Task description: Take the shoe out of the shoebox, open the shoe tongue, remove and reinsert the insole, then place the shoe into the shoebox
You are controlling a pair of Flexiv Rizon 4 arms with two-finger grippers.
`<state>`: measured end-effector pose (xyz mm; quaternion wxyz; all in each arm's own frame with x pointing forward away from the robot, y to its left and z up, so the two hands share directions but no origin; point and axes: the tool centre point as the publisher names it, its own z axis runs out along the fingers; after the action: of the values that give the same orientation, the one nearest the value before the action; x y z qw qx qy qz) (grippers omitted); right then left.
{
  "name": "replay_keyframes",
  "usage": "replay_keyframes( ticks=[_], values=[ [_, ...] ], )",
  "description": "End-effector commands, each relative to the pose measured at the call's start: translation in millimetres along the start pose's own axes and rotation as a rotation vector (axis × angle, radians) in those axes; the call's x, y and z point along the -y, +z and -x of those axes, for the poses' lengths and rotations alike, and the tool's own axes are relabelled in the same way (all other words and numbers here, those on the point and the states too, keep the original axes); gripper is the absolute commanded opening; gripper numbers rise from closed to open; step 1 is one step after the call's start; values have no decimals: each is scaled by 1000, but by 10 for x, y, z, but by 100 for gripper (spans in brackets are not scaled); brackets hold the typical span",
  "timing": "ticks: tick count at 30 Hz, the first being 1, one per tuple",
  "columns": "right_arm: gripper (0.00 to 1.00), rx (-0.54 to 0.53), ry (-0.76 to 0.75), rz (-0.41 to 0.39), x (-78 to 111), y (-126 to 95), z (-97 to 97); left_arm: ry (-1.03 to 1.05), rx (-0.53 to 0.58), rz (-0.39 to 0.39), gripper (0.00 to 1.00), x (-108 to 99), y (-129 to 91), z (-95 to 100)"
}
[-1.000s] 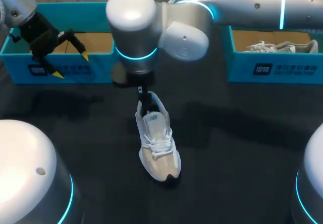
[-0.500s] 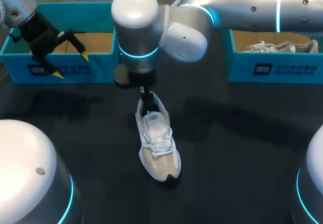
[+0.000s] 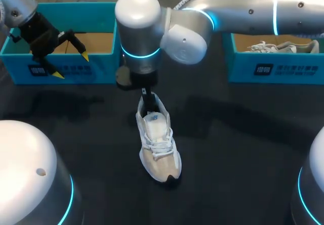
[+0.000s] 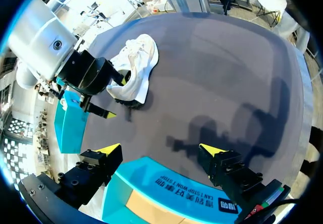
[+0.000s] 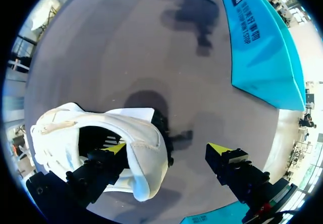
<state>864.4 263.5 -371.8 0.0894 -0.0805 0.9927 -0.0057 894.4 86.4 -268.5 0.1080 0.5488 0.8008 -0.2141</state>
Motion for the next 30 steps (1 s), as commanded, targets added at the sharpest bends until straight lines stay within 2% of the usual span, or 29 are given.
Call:
replay_keyframes(
  ticks=[1, 9, 13, 16, 17, 18, 19, 20, 21, 25, 30],
  values=[
    [100, -9, -4, 2, -5, 49, 9, 0, -2, 2, 100, 7, -4, -1],
    [100, -22, -9, 1, 11, 100, 0, 0, -2, 2, 100, 7, -4, -1],
    [93, -34, -21, 4, 3, 133, -2, 0, -2, 2, 100, 7, -4, -1],
    [78, -41, -23, 4, 0, 167, 5, 0, -2, 2, 100, 7, -4, -1],
    [49, -46, -21, 3, 3, 177, 8, 0, -2, 2, 100, 7, -4, -1],
    [44, -49, -19, 1, 5, 180, 9, 0, -2, 2, 100, 7, -4, -1],
    [33, -51, -18, -1, 9, 185, 10, 0, -2, 2, 100, 7, -4, -1],
    [4, -55, -19, -3, 12, 192, 11, 0, -2, 2, 100, 7, -4, -1],
    [0, -58, -19, -5, 13, 198, 10, 0, -2, 2, 100, 7, -4, -1],
    [0, -60, -4, -15, 24, 196, -4, 0, -2, 2, 100, 7, -4, -1],
    [0, -42, 18, -26, 37, 83, -30, 0, -2, 2, 100, 7, -4, -1]
  ],
)
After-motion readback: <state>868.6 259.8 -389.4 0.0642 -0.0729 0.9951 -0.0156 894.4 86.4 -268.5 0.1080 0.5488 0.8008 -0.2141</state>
